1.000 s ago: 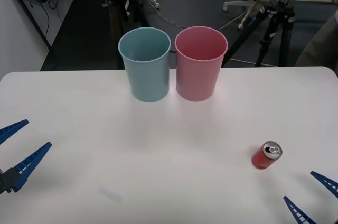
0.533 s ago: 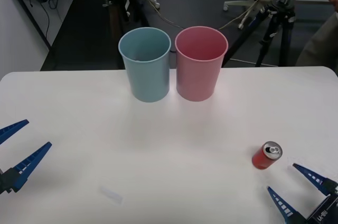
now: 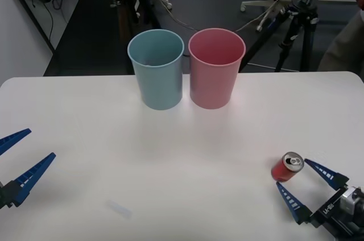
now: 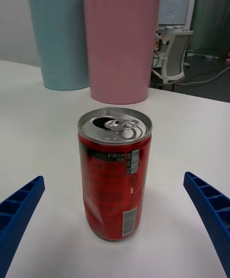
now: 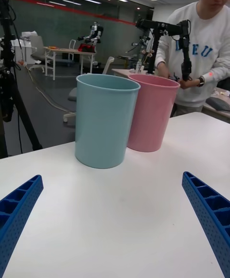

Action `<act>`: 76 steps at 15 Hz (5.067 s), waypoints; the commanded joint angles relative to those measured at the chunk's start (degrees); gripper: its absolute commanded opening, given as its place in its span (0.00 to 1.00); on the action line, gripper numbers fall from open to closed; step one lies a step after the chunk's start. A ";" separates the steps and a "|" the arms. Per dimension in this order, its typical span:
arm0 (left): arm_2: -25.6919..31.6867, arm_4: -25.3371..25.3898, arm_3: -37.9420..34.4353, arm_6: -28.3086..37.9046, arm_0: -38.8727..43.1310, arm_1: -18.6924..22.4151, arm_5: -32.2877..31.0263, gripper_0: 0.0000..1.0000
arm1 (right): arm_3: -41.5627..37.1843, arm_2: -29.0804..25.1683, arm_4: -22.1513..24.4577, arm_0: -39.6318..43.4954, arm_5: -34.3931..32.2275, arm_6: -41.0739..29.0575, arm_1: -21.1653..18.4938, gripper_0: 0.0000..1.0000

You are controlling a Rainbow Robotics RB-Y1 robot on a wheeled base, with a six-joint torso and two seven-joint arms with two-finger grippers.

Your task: Grasp the object on the table and drop it into the matching bin: aluminum can to the light blue bin, PET bottle to the pink bin.

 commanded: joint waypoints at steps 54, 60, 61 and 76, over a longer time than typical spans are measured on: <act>0.00 0.00 0.00 0.00 0.00 0.00 0.00 1.00 | -54.74 30.03 50.77 -12.65 48.82 -73.64 1.64 0.00; 0.00 0.00 0.00 0.00 0.00 0.00 0.00 1.00 | -42.26 29.67 67.29 -28.47 48.82 -89.63 8.58 0.00; 0.00 0.00 0.00 0.00 0.00 0.00 0.00 1.00 | -40.24 29.32 69.58 -30.58 48.82 -91.13 9.81 0.00; 0.00 0.00 0.00 0.00 0.00 0.00 0.00 1.00 | -5.53 26.07 82.76 -57.74 54.27 -99.74 19.39 0.00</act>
